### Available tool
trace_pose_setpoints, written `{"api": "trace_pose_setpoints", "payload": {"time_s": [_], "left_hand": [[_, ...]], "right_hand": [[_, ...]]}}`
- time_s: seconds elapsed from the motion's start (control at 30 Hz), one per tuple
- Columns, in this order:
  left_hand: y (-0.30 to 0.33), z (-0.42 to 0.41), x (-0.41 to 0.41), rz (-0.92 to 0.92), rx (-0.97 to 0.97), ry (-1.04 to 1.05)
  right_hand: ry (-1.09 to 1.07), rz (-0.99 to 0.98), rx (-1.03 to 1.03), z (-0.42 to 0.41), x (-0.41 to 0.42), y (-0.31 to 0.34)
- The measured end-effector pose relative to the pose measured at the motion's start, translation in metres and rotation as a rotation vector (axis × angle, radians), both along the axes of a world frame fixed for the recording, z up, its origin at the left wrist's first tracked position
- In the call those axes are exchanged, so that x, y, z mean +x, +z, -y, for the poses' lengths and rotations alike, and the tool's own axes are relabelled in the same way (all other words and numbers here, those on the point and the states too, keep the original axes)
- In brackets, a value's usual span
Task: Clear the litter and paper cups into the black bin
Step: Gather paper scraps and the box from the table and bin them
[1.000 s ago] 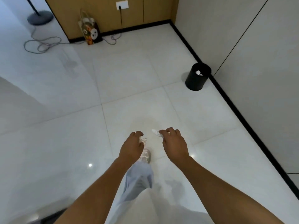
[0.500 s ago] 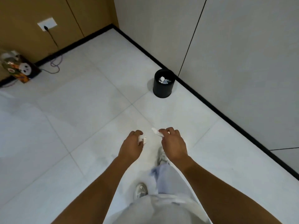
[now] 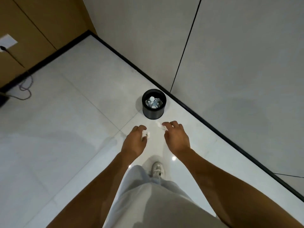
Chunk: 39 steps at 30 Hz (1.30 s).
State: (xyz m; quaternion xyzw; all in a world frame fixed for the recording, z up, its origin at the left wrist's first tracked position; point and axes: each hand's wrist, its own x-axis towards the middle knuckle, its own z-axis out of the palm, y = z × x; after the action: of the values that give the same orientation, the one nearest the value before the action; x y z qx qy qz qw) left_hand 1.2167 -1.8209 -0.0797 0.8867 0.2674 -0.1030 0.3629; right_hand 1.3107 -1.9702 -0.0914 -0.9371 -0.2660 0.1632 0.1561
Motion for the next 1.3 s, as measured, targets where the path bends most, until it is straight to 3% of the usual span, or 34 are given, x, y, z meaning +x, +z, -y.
{"api": "trace_pose_setpoints", "payload": {"time_s": [0.37, 0.6, 0.93, 1.07, 1.3], "left_hand": [[-0.053, -0.122, 0.163, -0.17, -0.035, -0.007], [-0.095, -0.184, 0.253, -0.172, -0.03, -0.069], [-0.269, -0.212, 0.328, -0.203, -0.01, -0.116], [-0.348, -0.204, 0.341, -0.217, 0.006, -0.135], [-0.426, -0.184, 0.385, -0.369, -0.025, -0.197]], "right_hand": [[-0.069, -0.154, -0.094, -0.11, 0.172, -0.059], [-0.132, -0.247, -0.079, -0.171, 0.258, -0.112], [-0.108, -0.378, -0.176, -0.227, 0.338, -0.321], [-0.07, -0.481, -0.306, -0.237, 0.35, -0.406], [-0.107, -0.488, -0.234, -0.2, 0.36, -0.435]]}}
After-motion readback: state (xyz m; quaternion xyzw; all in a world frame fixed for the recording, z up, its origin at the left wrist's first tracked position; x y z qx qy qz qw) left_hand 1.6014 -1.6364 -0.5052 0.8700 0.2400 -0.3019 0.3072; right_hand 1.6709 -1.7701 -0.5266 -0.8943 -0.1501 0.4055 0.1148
